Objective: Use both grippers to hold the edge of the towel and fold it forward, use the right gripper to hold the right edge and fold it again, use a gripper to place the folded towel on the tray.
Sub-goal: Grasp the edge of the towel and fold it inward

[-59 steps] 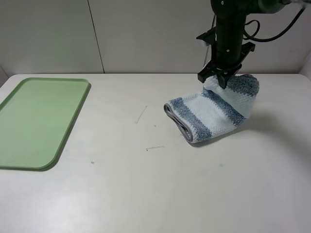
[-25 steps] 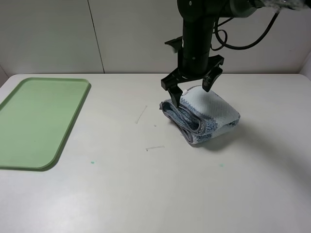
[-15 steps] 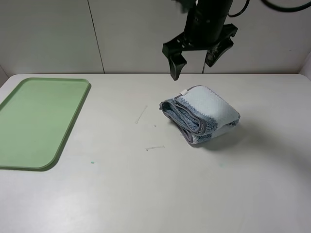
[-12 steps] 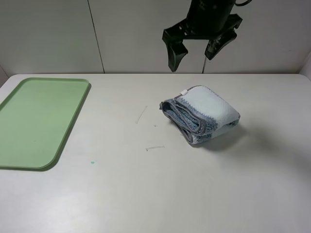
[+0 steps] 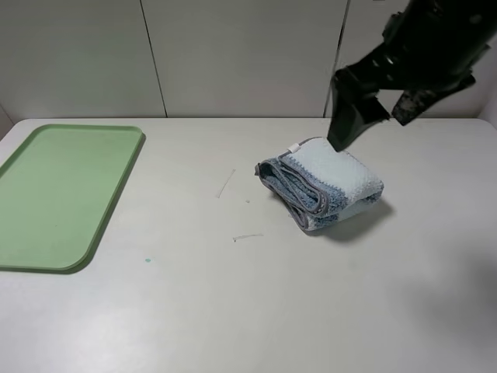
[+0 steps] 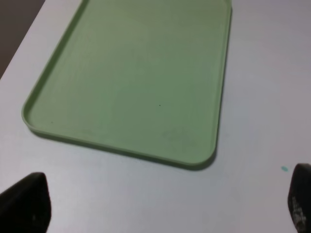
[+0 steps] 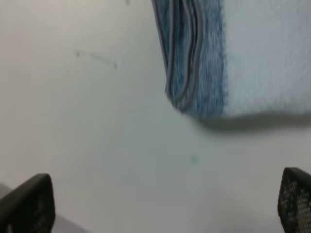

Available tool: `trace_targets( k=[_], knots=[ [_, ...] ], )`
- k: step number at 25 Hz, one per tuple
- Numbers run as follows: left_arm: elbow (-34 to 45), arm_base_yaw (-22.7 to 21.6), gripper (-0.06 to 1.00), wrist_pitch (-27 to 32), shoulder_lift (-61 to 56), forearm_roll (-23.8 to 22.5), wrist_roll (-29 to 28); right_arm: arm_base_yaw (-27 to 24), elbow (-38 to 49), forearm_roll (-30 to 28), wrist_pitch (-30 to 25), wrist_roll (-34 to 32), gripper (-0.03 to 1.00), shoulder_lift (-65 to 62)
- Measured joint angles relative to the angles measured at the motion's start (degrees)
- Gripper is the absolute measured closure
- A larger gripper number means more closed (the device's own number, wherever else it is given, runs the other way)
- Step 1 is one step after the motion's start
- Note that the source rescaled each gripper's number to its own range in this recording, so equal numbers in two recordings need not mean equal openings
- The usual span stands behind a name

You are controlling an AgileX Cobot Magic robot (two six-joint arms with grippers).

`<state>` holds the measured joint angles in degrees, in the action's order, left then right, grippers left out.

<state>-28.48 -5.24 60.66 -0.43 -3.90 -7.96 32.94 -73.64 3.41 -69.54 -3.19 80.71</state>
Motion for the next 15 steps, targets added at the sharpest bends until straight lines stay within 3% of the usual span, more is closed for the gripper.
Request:
trace_targets(
  k=[15],
  knots=[
    [0.00,0.00,-0.03,0.00,0.00,0.00,0.00,0.00,25.18,0.00,-0.16,0.00,-0.03,-24.39]
  ],
)
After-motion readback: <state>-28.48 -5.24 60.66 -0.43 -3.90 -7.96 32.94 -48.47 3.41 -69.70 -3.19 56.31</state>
